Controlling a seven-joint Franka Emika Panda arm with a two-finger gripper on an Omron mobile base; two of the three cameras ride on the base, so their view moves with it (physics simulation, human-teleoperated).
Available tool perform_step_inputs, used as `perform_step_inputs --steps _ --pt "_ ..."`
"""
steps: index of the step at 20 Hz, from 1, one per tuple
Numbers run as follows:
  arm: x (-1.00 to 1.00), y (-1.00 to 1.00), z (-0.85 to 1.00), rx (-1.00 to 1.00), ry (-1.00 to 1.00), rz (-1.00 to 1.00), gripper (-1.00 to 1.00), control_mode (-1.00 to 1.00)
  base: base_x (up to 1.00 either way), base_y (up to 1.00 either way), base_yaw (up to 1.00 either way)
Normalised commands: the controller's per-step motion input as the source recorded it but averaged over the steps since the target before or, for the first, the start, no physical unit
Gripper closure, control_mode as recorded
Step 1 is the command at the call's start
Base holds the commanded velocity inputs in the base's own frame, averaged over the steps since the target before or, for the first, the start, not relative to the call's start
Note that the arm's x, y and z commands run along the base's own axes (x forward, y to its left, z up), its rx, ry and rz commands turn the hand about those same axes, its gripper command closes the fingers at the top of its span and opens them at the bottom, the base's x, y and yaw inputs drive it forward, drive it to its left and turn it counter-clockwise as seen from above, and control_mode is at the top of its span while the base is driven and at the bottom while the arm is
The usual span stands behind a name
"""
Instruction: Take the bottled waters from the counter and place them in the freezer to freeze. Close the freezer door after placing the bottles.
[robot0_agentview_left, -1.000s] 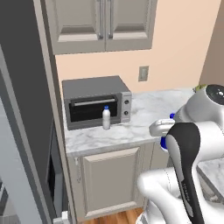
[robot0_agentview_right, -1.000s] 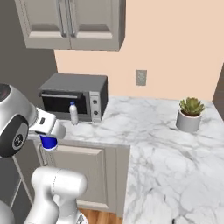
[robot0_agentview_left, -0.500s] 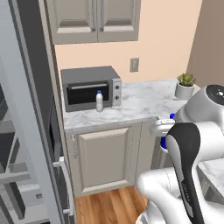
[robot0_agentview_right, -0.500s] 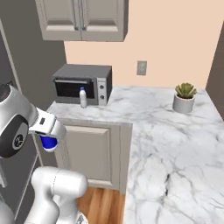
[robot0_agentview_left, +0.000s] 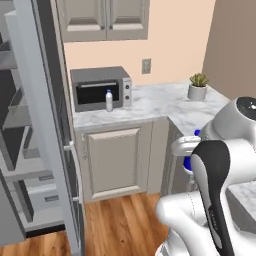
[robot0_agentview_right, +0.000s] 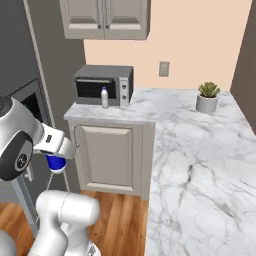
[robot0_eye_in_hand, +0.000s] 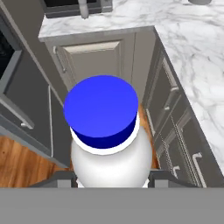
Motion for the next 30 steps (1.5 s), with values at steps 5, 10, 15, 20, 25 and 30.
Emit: perform_step_inputs --steps 5,10,15,20,25,30 --pt "0.00 0.00 0.00 0.00 0.00 0.00 1.00 1.00 -0.48 0.60 0.02" --pt "0.00 0.00 0.00 0.00 0.00 0.00 1.00 1.00 -0.49 0.64 0.02" --pt "0.00 0.00 0.00 0.00 0.00 0.00 1.00 1.00 -0.64 0.61 0.00" --pt "0.00 0.00 0.00 0.00 0.00 0.00 1.00 1.00 -0.25 0.85 0.00" --pt "0.00 0.00 0.00 0.00 0.00 0.00 1.00 1.00 0.00 0.99 0.00" --pt "0.00 0.00 0.00 0.00 0.00 0.00 1.00 1.00 0.19 0.66 0.00"
